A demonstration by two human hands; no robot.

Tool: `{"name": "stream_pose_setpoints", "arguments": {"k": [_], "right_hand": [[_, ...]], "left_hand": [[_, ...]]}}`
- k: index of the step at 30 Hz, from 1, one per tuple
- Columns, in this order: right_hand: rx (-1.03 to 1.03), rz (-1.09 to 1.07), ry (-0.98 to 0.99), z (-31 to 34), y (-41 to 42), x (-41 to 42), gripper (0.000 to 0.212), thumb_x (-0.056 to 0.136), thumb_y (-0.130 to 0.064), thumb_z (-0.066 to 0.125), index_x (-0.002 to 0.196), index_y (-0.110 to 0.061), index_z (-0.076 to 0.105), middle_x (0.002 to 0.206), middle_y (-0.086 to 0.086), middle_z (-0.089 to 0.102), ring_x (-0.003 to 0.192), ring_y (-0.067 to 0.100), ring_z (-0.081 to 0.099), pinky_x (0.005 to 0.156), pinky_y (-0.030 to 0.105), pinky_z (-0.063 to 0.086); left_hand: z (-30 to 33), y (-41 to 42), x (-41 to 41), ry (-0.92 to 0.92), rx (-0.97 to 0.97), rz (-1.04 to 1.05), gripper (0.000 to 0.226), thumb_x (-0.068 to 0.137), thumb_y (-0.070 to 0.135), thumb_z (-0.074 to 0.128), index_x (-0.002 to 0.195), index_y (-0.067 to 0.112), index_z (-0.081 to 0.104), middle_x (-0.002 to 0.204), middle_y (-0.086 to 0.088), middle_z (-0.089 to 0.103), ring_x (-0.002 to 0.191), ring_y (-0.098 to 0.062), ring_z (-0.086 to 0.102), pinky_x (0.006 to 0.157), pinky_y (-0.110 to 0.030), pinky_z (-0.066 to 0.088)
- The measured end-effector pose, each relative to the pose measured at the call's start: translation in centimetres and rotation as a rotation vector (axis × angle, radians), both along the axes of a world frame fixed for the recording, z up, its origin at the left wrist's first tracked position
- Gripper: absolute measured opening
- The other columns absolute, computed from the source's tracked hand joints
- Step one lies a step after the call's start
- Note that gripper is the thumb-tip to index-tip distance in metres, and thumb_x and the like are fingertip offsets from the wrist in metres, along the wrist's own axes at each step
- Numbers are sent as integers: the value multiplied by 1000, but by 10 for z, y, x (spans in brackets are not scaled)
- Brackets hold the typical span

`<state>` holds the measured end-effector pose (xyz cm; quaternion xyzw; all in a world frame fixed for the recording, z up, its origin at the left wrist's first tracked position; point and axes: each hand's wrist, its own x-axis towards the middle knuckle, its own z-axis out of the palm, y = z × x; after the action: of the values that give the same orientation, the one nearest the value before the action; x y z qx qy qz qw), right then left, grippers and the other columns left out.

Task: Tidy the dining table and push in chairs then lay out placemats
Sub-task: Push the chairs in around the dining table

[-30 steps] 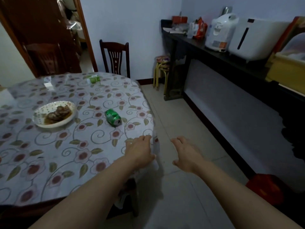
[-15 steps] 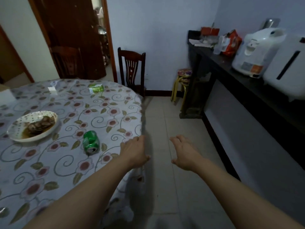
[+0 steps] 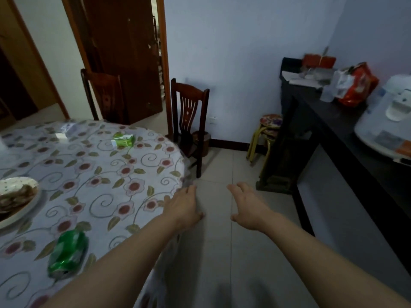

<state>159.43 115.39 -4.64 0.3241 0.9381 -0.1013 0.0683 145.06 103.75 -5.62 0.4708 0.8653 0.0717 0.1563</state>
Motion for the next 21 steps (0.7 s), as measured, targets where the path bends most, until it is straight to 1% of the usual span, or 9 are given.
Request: {"name": "stream_pose_setpoints", "arguments": {"k": [3,6,9,11,14,17,20,21], "right_hand": [[18,12,-22,6,58,-21,80,86,-31,64,149,-22,15,153,9,18,138,28,26,112,38,28],[24,31,-8,12,121,-49,79,87,-31,63,149,-23,14,154,8,17,138,28,26,110,37,30],[20,72,6,12,185,-85,79,87,-33,62,149,-22,14,154,9,17,138,29,25,110,38,29],[19,111,5,8,231,-111,81,87,-34,61,150,-20,12,152,10,18,137,29,25,111,37,28],[9,178,13,1,305,-151,81,88,-30,59,150,-20,9,152,12,18,135,30,27,111,36,29],[-24,244,12,-1,376,-190,80,87,-26,57,150,-18,9,153,14,16,137,31,24,112,39,28],[-20,298,30,-1,442,-228,80,84,-29,61,149,-18,16,147,15,23,131,31,30,106,40,35],[-21,314,17,-2,466,-246,81,84,-31,62,149,-19,15,147,14,23,130,31,31,106,40,35]], "left_hand": [[2,57,-20,-33,16,-18,81,83,43,62,146,16,19,147,-9,35,130,-29,38,106,-44,34],[10,114,-47,-31,17,-4,76,84,43,60,144,17,21,145,-8,36,129,-28,39,104,-41,36],[15,172,-78,-19,21,45,77,86,41,59,146,17,17,148,-8,32,132,-27,36,108,-42,32],[14,213,-100,3,22,75,77,86,40,60,146,17,18,148,-7,33,131,-27,37,107,-41,32],[12,279,-135,-3,47,156,74,85,38,61,144,19,21,145,-7,37,129,-27,40,105,-39,35],[12,340,-165,-21,29,236,74,86,38,60,144,19,20,144,-8,36,130,-28,38,105,-41,33],[11,394,-190,-35,31,278,73,86,39,59,144,18,20,143,-9,37,130,-29,38,105,-43,33],[10,416,-201,-46,26,292,73,86,39,59,144,18,20,143,-9,37,130,-29,38,105,-43,33]]}}
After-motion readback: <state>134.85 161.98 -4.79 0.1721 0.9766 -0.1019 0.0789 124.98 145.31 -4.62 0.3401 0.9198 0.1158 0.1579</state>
